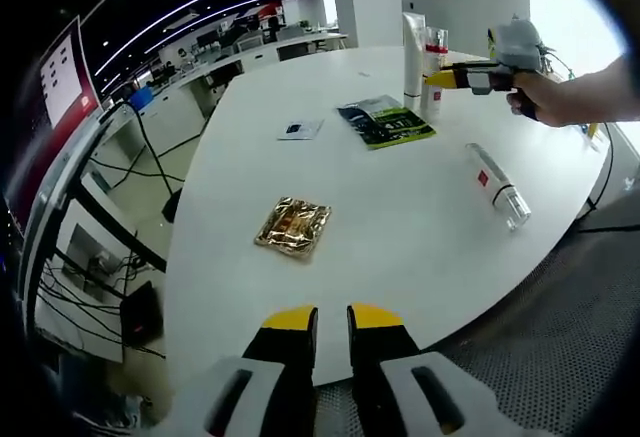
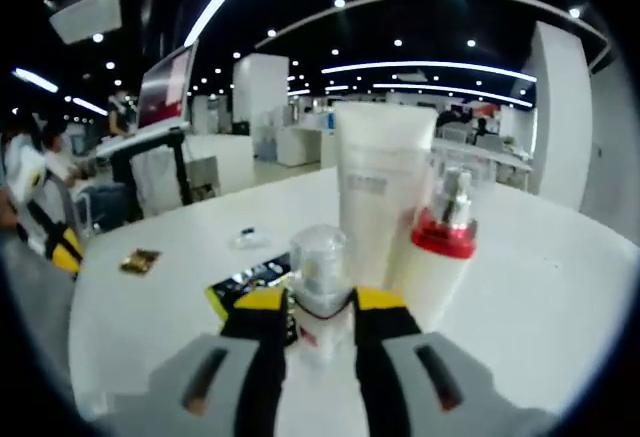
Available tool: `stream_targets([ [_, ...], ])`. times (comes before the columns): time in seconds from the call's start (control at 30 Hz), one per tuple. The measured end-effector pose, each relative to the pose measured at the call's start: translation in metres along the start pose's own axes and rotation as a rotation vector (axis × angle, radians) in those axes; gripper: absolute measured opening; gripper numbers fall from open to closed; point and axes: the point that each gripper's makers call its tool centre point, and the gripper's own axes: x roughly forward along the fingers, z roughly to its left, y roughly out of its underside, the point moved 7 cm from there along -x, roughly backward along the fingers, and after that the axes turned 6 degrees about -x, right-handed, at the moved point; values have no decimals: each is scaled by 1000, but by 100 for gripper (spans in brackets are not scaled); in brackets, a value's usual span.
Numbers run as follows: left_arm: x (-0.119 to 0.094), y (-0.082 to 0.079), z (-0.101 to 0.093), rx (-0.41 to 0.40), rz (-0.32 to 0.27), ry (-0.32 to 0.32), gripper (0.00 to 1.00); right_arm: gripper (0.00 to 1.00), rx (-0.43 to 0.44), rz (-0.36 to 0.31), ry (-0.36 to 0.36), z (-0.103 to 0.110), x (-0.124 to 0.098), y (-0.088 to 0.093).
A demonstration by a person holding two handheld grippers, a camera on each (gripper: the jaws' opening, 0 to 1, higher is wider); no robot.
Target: Arrange the skincare products in the storage area until every visible bottle or jar stands upright without overlapping.
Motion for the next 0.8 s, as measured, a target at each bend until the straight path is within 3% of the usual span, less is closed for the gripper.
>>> stream_targets([
  [0.4,0,0,0,0,-1,-2,13,21,-6,85,-3,0,7,15],
  [0.8,1,1,0,3,5,0,13,21,-11,90,4,-3,13,12],
])
